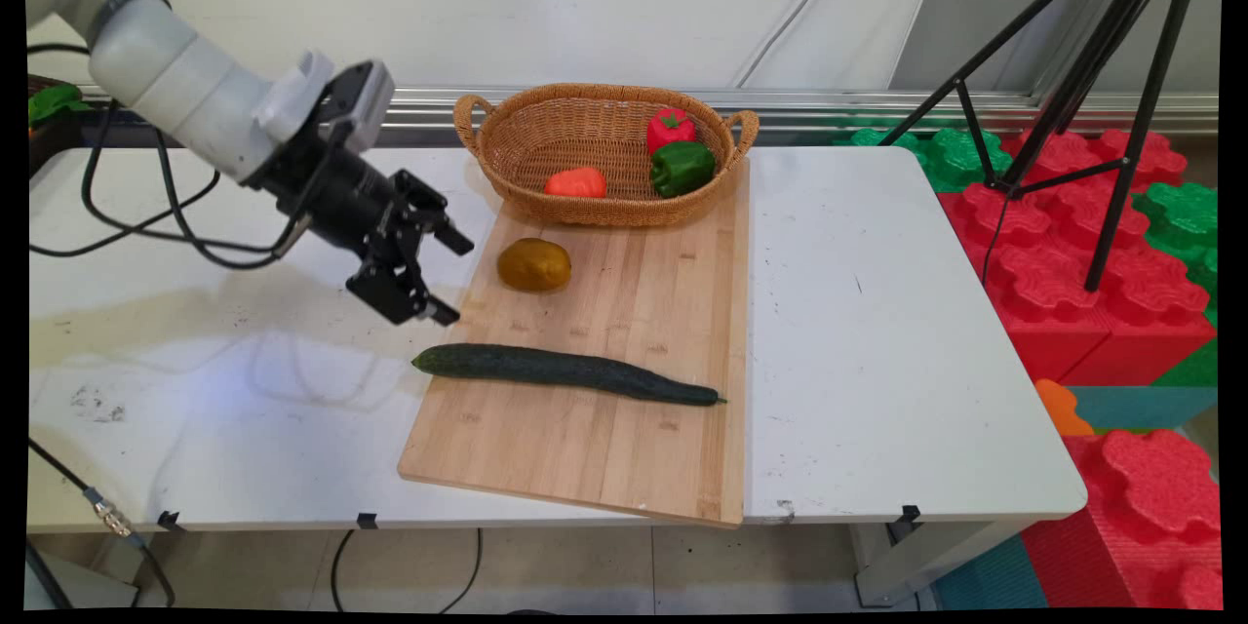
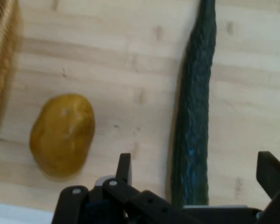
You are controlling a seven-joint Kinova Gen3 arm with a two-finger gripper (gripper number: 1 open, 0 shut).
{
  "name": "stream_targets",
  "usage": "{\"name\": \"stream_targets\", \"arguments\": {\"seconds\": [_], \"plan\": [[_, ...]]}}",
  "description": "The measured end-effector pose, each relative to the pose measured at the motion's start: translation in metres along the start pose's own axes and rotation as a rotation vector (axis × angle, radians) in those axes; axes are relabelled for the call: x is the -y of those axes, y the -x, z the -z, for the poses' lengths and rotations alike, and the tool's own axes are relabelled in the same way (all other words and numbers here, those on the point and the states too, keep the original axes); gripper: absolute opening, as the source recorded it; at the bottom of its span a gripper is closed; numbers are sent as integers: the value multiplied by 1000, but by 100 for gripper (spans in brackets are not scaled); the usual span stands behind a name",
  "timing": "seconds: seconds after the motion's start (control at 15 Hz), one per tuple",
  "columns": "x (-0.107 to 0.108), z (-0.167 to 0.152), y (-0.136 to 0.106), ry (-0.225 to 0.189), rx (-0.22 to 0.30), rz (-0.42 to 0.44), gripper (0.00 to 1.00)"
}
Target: Pick up the cucumber from the cutting board
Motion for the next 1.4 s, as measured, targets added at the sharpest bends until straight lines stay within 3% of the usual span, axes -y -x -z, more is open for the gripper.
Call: {"name": "stream_targets", "arguments": {"seconds": [0.53, 1.27, 1.33, 1.4], "plan": [[-11, -45, 26, 43, 98, -20, 100], [-9, -86, 33, 50, 138, -60, 100], [-9, -88, 34, 50, 138, -63, 0], [-8, -89, 34, 49, 138, -69, 0]]}}
